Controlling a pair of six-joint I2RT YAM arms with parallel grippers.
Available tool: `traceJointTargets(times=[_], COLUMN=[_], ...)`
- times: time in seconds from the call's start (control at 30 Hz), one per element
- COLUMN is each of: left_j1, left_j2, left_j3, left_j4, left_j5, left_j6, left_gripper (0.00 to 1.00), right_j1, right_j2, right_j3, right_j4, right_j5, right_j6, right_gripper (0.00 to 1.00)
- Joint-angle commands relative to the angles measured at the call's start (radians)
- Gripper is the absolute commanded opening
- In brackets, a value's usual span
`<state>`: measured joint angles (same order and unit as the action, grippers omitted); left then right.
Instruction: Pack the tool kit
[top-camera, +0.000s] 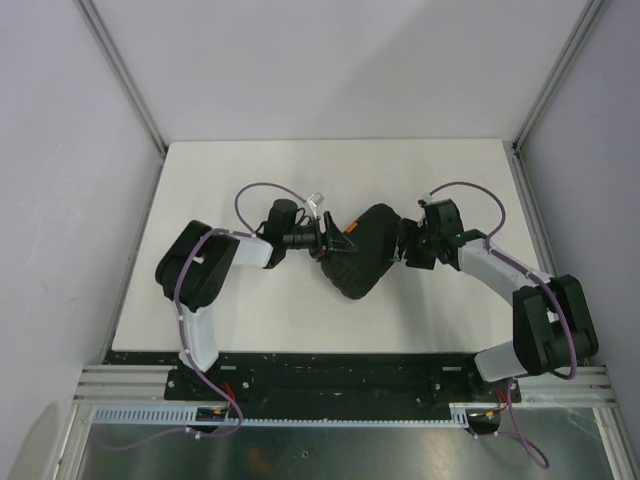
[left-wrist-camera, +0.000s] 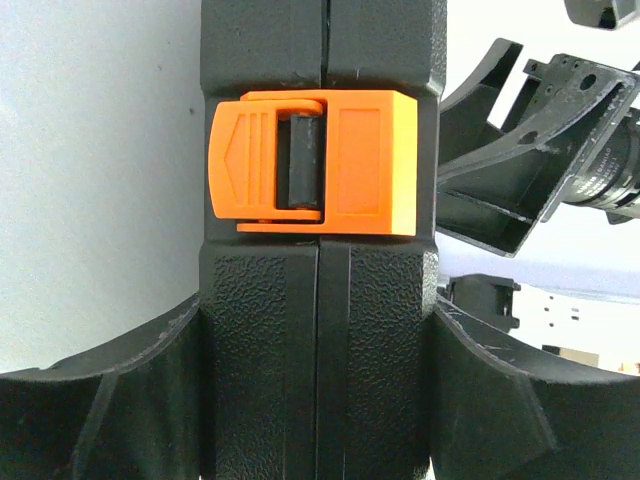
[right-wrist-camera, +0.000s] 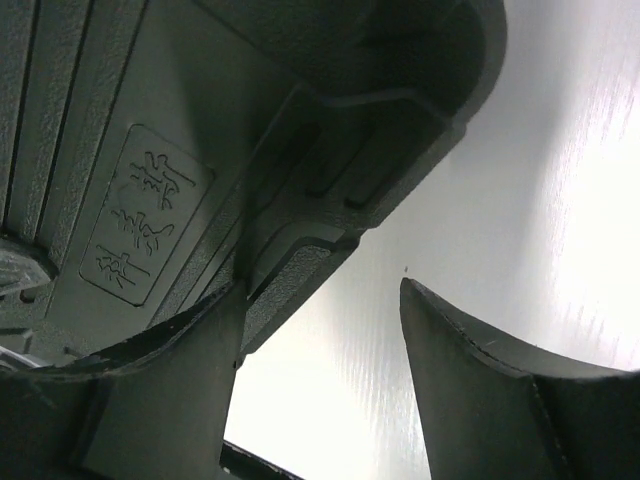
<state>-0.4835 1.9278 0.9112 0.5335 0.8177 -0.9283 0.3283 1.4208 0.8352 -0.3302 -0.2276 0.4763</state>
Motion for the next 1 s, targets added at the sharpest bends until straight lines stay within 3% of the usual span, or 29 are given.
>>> traceJointTargets(times=[0.0,0.1,0.37,0.63,0.87,0.97], left_j1=[0.008,0.007,0.008,0.010,0.015,0.018], left_j2=[0.022,0.020,0.017,-0.002,-0.087,-0.169], left_j3=[-0.030,-0.048,-0.119,-0.193,-0.262,-0.284], left_j4=[0.026,0.036,0.041,0.063,0.048,-0.060], left_j5=[-0.107,-0.108,-0.105,-0.124,-0.240,-0.345], left_j6=[-0.039,-0.012,0.112,0.224,0.190,0.193], left_gripper=[0.19,0.25,0.42,0.95,0.99,0.99], right_j1=[-0.029,-0.035,-0.055,-0.056,-0.048,-0.042], right_j2=[0.067,0.101,0.218,0.264,0.264,0.251], right_j3=[0.004,0.004,0.015,0.043,0.062,0.076], right_j4=[0.171,0.207,0.302,0.361,0.353,0.338], right_j5=[-0.081,-0.096,-0.172,-0.179,-0.148,-0.115], right_j6=[0.047,0.061,0.096,0.103,0.105,0.094], right_gripper=[0.68,0.67,0.49,0.48,0.50,0.51])
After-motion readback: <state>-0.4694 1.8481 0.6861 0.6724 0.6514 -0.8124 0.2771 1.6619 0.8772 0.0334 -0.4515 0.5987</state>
